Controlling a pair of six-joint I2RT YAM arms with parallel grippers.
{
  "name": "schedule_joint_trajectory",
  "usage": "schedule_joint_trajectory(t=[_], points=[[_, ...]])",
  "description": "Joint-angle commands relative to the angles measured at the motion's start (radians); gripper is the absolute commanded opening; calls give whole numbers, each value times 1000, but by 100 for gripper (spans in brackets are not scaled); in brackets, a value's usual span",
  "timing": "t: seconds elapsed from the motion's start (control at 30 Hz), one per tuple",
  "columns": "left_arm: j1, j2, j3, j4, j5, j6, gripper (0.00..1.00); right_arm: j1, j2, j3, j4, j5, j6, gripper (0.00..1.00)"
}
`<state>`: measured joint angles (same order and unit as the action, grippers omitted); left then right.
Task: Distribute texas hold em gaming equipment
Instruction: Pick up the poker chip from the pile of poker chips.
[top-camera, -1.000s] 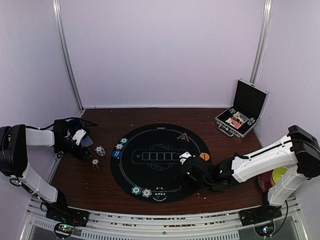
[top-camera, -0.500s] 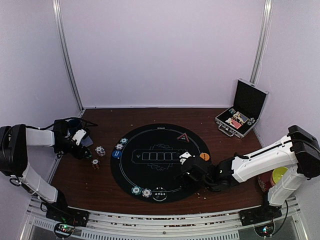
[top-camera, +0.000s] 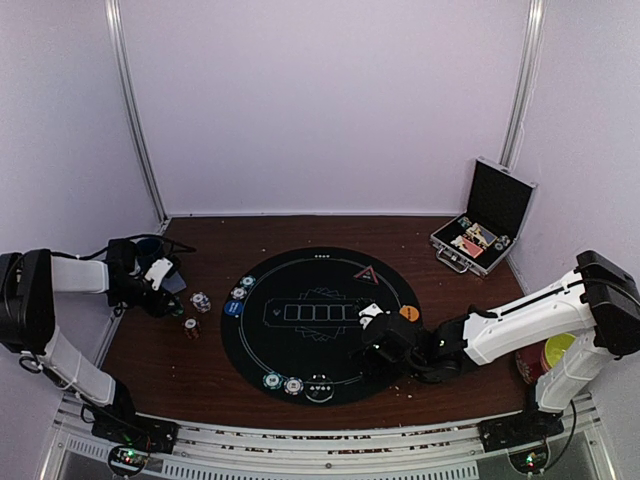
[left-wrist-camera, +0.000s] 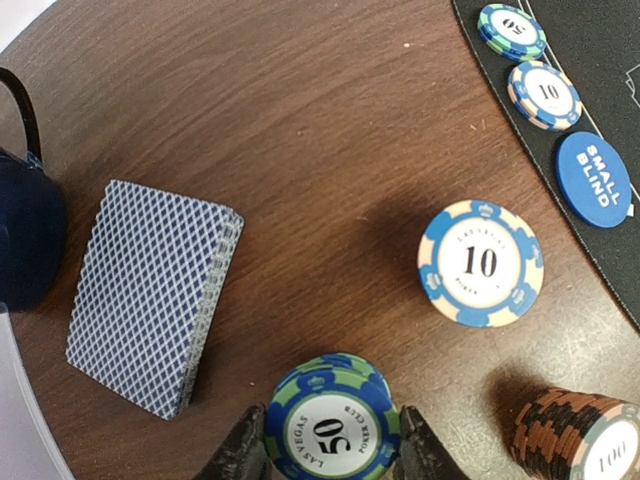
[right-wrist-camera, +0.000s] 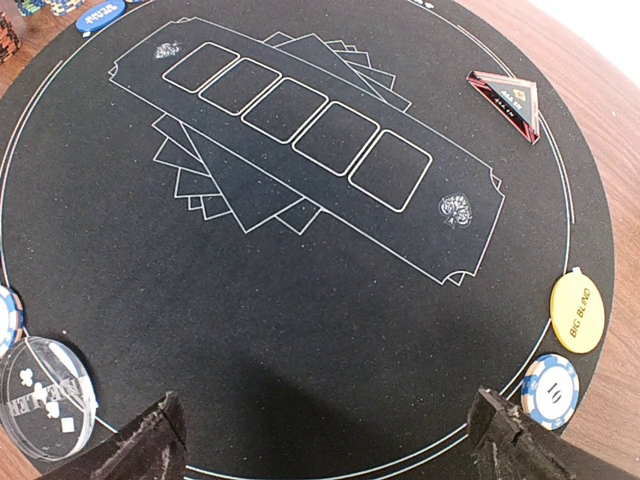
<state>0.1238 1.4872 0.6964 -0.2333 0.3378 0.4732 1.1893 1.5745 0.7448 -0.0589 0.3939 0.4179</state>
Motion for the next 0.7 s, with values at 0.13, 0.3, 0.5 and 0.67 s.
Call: schedule_joint_trajectory(t=[0.13, 0.3, 0.5, 0.67], points=[[5, -70, 23, 7, 18, 8, 29, 4, -8, -7, -4, 34, -2, 100], [4, -157, 32, -49, 31, 24, 29, 3, -12, -9, -3, 45, 0, 100], [-70, -258, 77, -155, 53, 44, 28, 2, -28, -19, -4, 80, 0, 100], [-263, -302, 121, -201, -20, 15, 28, -18, -74, -41, -10, 123, 4, 100]])
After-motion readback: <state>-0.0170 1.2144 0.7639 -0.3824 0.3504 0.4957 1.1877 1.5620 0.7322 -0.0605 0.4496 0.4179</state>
